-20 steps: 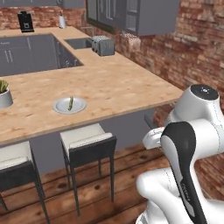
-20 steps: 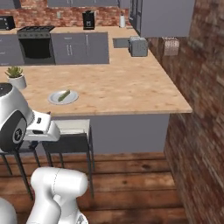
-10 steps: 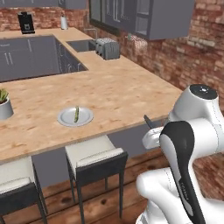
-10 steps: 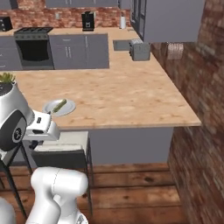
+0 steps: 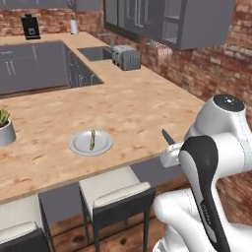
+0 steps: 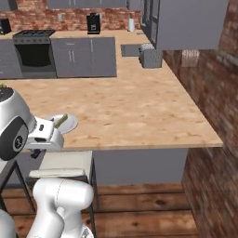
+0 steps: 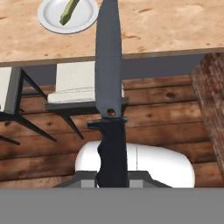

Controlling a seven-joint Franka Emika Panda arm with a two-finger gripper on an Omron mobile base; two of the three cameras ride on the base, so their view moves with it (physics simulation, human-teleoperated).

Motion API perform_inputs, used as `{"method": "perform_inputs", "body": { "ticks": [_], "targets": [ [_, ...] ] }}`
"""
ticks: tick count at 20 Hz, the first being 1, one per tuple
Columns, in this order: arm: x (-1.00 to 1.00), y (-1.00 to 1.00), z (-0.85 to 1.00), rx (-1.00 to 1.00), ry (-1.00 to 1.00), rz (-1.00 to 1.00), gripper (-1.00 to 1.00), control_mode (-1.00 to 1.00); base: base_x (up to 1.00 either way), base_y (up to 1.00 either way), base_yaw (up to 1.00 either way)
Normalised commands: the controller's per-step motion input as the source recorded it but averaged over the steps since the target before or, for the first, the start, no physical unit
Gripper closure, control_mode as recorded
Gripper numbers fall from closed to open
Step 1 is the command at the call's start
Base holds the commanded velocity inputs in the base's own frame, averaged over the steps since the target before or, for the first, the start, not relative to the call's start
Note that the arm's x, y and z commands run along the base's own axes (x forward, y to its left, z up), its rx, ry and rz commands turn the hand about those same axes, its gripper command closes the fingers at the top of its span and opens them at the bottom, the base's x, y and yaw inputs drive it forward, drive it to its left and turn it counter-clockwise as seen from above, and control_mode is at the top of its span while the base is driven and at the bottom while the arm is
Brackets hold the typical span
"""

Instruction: Retrieve the butter from the fridge and place it on a plate on the dining table. Then retrieve the butter knife by the fridge and place it near the plate.

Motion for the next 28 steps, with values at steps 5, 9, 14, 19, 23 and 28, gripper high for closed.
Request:
{"method": "perform_inputs", "body": {
  "ticks": [5, 9, 14, 19, 23, 28],
  "targets": [
    [0.0, 0.0, 0.0, 0.0, 0.0, 0.0, 1.0, 1.0, 0.41, 0.0, 0.03],
    [0.0, 0.0, 0.0, 0.0, 0.0, 0.0, 1.0, 1.0, 0.45, 0.01, 0.03],
    [0.0, 0.0, 0.0, 0.0, 0.0, 0.0, 1.0, 1.0, 0.23, 0.0, 0.0],
    [0.0, 0.0, 0.0, 0.0, 0.0, 0.0, 1.0, 1.0, 0.25, 0.0, 0.0],
    [0.0, 0.0, 0.0, 0.0, 0.0, 0.0, 1.0, 1.0, 0.51, 0.0, 0.02],
    [0.0, 0.0, 0.0, 0.0, 0.0, 0.0, 1.0, 1.0, 0.6, 0.0, 0.03]
  ]
}}
